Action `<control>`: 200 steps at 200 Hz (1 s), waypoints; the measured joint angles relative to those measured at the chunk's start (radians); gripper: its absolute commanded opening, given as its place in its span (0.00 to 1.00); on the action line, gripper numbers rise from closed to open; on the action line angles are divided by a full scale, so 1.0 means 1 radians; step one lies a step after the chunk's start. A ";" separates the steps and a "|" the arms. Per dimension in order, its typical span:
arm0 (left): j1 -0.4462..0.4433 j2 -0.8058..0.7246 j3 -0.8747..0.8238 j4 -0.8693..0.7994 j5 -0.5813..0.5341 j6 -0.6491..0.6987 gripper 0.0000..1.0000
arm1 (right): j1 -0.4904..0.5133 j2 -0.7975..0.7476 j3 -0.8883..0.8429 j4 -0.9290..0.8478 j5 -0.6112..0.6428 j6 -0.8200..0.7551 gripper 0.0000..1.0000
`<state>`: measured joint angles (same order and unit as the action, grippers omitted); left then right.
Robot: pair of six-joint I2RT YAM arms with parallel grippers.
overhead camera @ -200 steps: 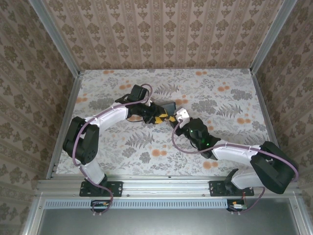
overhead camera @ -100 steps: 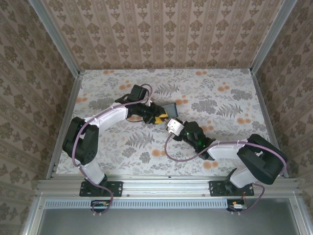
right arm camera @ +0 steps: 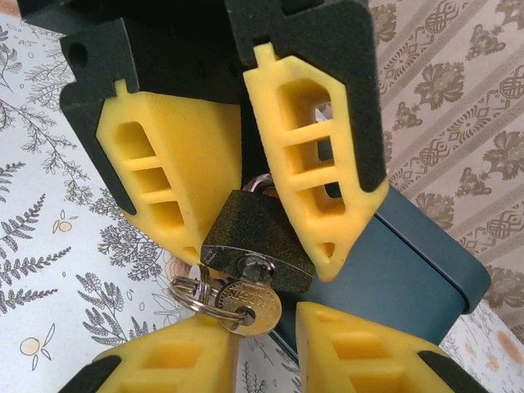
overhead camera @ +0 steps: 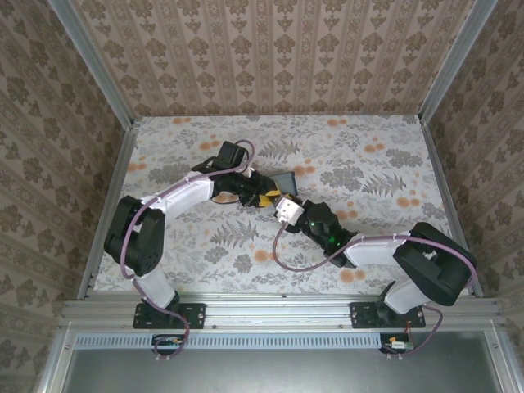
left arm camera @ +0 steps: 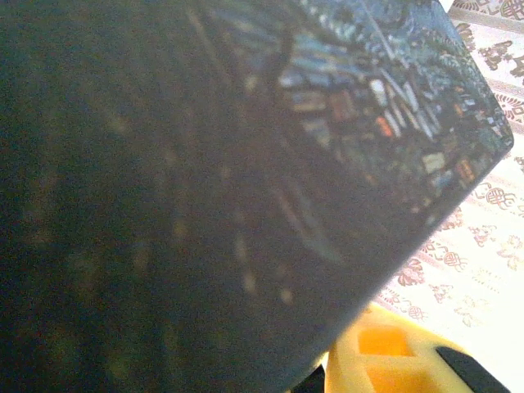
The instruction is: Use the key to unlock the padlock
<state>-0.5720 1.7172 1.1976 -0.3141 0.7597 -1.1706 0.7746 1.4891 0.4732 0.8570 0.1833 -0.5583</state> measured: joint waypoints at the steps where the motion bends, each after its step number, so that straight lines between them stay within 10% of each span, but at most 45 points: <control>1: 0.000 0.000 0.000 0.000 0.000 0.000 0.00 | 0.001 0.001 0.001 0.000 0.000 0.000 0.25; 200: 0.011 -0.008 -0.003 0.005 0.000 -0.004 0.00 | 0.055 0.018 0.036 0.000 0.104 -0.027 0.06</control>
<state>-0.5610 1.7096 1.1950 -0.3096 0.7593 -1.1744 0.8295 1.5066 0.5091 0.8570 0.2874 -0.5858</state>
